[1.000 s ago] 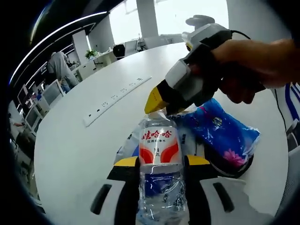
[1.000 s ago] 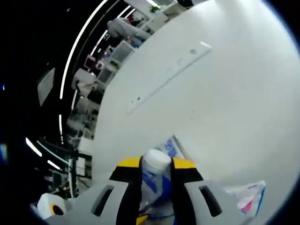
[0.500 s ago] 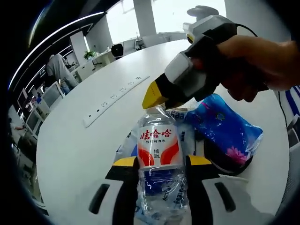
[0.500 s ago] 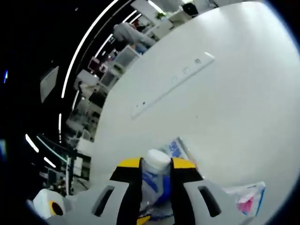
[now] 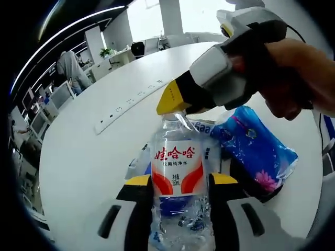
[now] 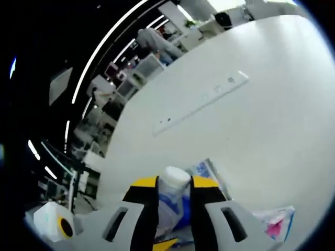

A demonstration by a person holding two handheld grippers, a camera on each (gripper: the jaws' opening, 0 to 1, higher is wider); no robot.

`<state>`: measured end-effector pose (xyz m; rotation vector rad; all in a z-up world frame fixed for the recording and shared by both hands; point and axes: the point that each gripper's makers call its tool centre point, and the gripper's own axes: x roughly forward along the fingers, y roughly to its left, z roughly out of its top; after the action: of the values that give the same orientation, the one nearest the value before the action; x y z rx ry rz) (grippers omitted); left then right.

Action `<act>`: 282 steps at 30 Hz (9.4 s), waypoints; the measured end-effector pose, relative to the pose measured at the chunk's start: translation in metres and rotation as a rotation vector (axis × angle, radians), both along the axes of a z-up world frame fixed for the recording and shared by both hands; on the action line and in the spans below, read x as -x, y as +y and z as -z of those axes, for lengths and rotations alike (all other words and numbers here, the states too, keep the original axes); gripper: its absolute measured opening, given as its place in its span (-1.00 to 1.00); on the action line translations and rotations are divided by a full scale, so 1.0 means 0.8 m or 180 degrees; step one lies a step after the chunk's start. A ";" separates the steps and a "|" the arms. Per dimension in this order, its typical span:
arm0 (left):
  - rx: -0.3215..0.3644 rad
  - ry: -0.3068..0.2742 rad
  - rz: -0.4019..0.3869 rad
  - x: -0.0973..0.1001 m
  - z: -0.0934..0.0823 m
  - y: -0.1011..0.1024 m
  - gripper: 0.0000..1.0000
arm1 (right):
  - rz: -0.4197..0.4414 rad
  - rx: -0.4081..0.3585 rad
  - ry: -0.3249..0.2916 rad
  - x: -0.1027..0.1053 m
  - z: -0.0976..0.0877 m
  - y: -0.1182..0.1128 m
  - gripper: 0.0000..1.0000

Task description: Arrange the tabletop items into an orderly group along one side of the table until the central work area is clear of visible clutter.

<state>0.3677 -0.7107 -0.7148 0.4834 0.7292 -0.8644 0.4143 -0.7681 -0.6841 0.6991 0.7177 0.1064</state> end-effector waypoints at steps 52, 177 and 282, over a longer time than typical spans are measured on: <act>0.0834 -0.0730 -0.0645 -0.023 -0.107 0.087 -0.28 | -0.0592 0.0436 -0.1092 -0.010 -0.155 0.115 -0.64; 0.1092 -0.1025 -0.1878 0.028 -0.039 0.318 -0.22 | -0.2567 0.1218 -0.1784 0.098 -0.113 0.391 -0.54; 0.0980 -0.0914 -0.1759 0.033 -0.065 0.324 -0.23 | -0.1763 0.1312 -0.2103 0.260 -0.192 0.163 0.79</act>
<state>0.3412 -0.4514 -0.6630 0.1104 0.4195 -0.3645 0.2061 -0.6379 -0.5307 0.0323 0.2579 0.6469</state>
